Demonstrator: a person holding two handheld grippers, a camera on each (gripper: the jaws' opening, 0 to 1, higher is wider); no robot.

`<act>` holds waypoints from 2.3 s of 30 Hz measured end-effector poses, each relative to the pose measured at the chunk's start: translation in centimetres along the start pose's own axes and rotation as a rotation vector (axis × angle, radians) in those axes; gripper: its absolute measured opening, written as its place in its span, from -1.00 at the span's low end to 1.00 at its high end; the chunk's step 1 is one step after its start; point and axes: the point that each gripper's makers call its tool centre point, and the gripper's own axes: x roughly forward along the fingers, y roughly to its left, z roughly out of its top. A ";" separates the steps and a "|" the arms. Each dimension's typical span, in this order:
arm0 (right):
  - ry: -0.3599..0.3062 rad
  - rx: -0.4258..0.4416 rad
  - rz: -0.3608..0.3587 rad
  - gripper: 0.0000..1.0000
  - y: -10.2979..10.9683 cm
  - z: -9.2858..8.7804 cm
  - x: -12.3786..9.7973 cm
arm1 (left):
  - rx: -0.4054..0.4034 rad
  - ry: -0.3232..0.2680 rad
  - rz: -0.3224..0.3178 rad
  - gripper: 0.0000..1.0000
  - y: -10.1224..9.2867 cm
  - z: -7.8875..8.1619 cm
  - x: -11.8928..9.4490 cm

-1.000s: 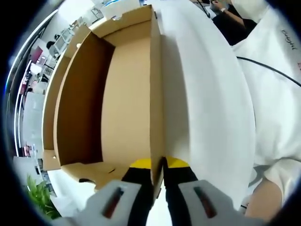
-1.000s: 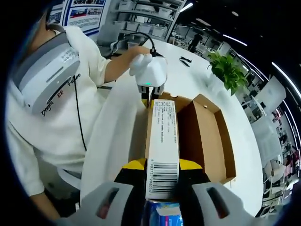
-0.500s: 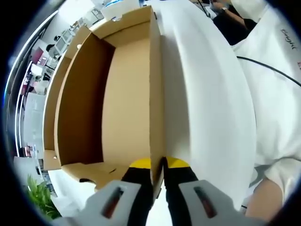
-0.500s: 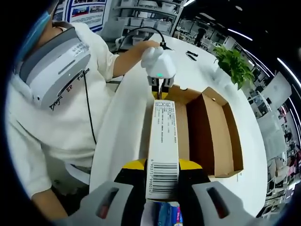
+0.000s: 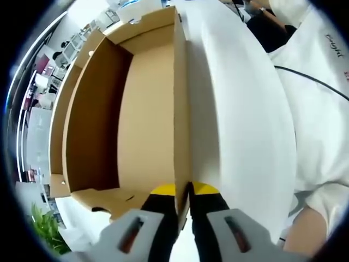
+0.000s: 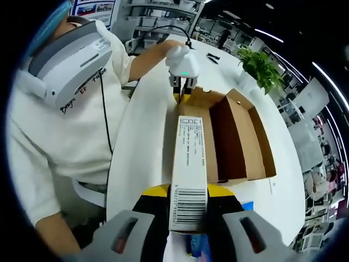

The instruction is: Operate the shoe box by opening the lid, removing the specified soft item, and placing it in the target area until the item is outside and the box remains undamaged.

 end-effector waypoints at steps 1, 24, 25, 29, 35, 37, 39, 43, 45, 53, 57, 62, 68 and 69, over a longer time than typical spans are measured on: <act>0.008 0.003 -0.012 -0.57 0.4 -0.5 -0.5 | -0.001 -0.003 0.004 -0.88 0.0 0.0 0.0; 0.049 -0.011 0.003 -0.57 3.5 -5.1 -0.4 | 0.008 -0.015 -0.008 -0.89 -0.1 0.3 -0.1; 0.044 -0.008 0.002 -0.57 3.4 -5.2 -0.5 | 0.011 -0.013 -0.009 -0.89 -0.1 0.3 -0.1; 0.039 0.013 0.006 -0.57 3.5 -5.3 -0.8 | 0.007 -0.005 -0.017 -0.90 -0.1 0.3 0.0; 0.042 0.035 0.040 -0.57 4.0 -6.7 -0.3 | 0.008 -0.007 -0.009 -0.90 -0.1 0.2 0.0; 0.036 0.049 0.045 -0.57 4.2 -7.3 -0.1 | 0.007 -0.007 -0.009 -0.90 -0.1 0.2 0.0; 0.031 0.067 0.039 -0.57 4.3 -8.1 0.2 | 0.005 -0.006 -0.011 -0.90 -0.1 0.2 0.0; 0.037 0.077 0.031 -0.57 4.7 -9.0 0.8 | 0.004 -0.004 -0.010 -0.89 -0.1 0.2 0.0; 0.026 0.082 0.029 -0.57 4.9 -9.0 1.0 | 0.004 -0.005 -0.007 -0.89 -0.1 0.2 0.0; -0.007 0.096 -0.028 -0.57 5.6 -9.1 1.8 | 0.002 0.001 -0.033 -0.91 -0.1 0.1 0.0; -0.002 0.114 -0.048 -0.57 5.6 -10.0 2.4 | 0.003 -0.005 -0.026 -0.91 -0.1 0.1 0.0; -0.025 0.142 -0.054 -0.57 6.0 -10.2 4.3 | 0.006 -0.006 -0.009 -0.90 -0.1 0.1 0.0; -0.006 0.196 -0.097 -0.57 5.8 -11.0 4.5 | 0.018 -0.012 -0.011 -0.90 -0.2 0.1 -0.1; -0.003 0.188 -0.093 -0.57 6.0 -11.1 4.5 | 0.014 -0.008 -0.025 -0.90 -0.2 0.1 -0.1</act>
